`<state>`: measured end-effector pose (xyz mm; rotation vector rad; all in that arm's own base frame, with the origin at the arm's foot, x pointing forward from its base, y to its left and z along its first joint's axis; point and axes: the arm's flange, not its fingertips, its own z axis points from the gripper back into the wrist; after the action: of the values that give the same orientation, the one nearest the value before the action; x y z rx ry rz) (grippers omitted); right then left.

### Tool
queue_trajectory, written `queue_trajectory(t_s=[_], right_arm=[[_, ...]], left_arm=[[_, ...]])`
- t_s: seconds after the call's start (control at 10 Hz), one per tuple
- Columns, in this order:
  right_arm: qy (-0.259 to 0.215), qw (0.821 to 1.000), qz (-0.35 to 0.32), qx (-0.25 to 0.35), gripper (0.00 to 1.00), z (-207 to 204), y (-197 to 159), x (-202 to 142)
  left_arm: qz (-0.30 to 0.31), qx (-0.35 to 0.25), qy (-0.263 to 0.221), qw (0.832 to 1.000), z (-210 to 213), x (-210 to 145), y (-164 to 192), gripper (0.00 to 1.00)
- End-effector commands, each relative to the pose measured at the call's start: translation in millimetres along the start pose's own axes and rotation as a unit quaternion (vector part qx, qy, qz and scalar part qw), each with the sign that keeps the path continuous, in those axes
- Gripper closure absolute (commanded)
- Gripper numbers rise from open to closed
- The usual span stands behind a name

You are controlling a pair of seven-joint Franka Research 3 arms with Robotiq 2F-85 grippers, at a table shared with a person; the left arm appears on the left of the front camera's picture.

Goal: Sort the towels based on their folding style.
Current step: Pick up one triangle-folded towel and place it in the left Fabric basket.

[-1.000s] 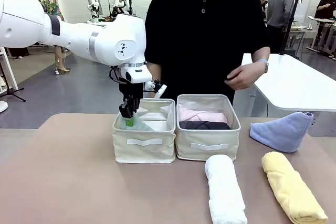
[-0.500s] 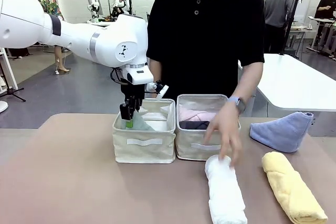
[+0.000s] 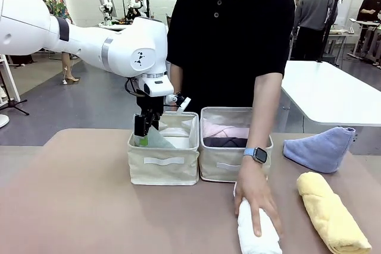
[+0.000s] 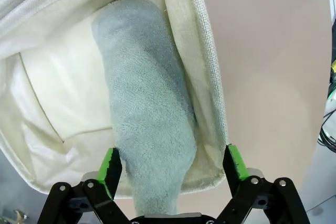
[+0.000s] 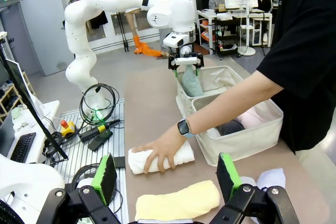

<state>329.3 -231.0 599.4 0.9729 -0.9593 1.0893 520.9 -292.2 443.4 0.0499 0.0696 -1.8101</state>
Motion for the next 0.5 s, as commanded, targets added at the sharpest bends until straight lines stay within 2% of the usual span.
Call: queue_trajectory(t_s=[0.0, 0.2, 0.4], right_arm=[[-0.003, 1.000, 0.005, 0.003, 0.00, 1, 0, 0], [-0.003, 1.000, 0.005, 0.003, 0.00, 1, 0, 0], [-0.003, 1.000, 0.005, 0.003, 0.00, 1, 0, 0]], left_arm=[[0.000, 0.005, 0.013, 1.000, 0, -3, -6, 0.00], [-0.007, 0.015, -0.013, 1.000, 35, -21, -26, 0.00], [0.013, 0.057, -0.077, 0.995, 98, -87, -99, 0.00]])
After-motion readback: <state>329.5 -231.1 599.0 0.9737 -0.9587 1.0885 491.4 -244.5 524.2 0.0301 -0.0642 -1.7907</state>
